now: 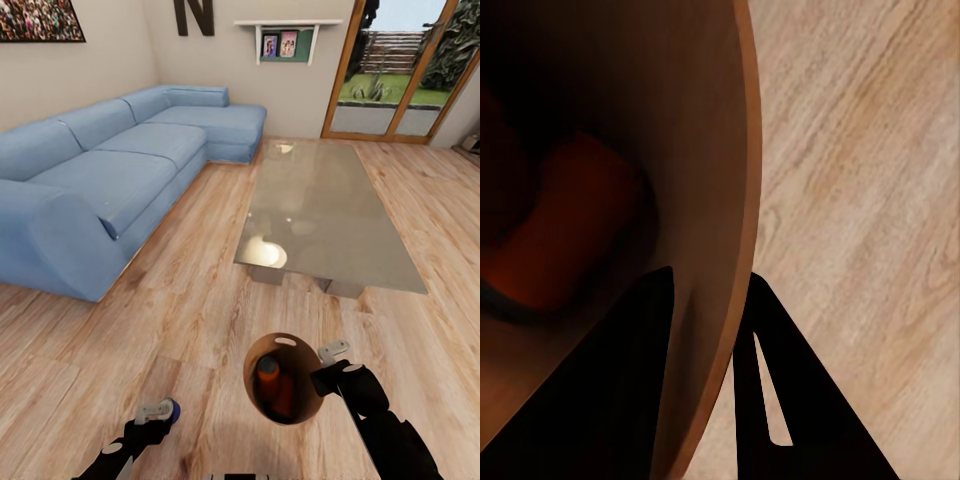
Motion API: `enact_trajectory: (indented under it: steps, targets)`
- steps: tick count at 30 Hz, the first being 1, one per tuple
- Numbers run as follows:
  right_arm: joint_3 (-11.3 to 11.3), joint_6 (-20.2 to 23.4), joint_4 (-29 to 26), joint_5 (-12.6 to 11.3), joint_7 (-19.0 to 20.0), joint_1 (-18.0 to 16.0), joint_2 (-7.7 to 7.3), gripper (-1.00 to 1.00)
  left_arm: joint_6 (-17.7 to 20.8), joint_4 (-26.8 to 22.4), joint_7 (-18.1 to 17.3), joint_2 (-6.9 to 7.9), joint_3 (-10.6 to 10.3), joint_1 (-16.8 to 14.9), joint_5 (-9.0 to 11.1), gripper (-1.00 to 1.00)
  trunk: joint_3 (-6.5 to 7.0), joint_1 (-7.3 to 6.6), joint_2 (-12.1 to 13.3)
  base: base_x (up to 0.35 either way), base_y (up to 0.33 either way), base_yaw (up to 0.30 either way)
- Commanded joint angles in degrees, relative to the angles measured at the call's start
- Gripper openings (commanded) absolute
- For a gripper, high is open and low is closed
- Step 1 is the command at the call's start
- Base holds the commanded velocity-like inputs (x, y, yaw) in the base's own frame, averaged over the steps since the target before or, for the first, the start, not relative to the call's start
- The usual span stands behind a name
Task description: Put the three can of soda from the living room inside the tash can in the kitchen.
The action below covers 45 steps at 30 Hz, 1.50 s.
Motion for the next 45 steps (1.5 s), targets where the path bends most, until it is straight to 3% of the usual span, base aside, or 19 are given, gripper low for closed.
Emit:
enact_trajectory:
  steps: [1,41,45]
  targets:
    - [0.0,0.1,0.0,-0.8,0.1,0.0,0.00,-1.00,0.0,0.0,0.0,0.00,0.0,0.0,0.0,1.00,-0.09,-0.01,0.0,0.000,0.000,0.000]
    - [0.1,0.1,-0.1,-0.8,0.1,0.0,0.01,-1.00,-0.1,0.0,0.0,0.00,-0.1,0.0,0.0,1.00,-0.40,-0.01,0.0,0.038,0.000,0.000]
    - [0.1,0.1,-0.1,-0.8,0.1,0.0,0.01,-1.00,-0.1,0.0,0.0,0.01,0.0,0.0,0.0,1.00,-1.12,0.87,-1.6,0.000,0.000,0.000]
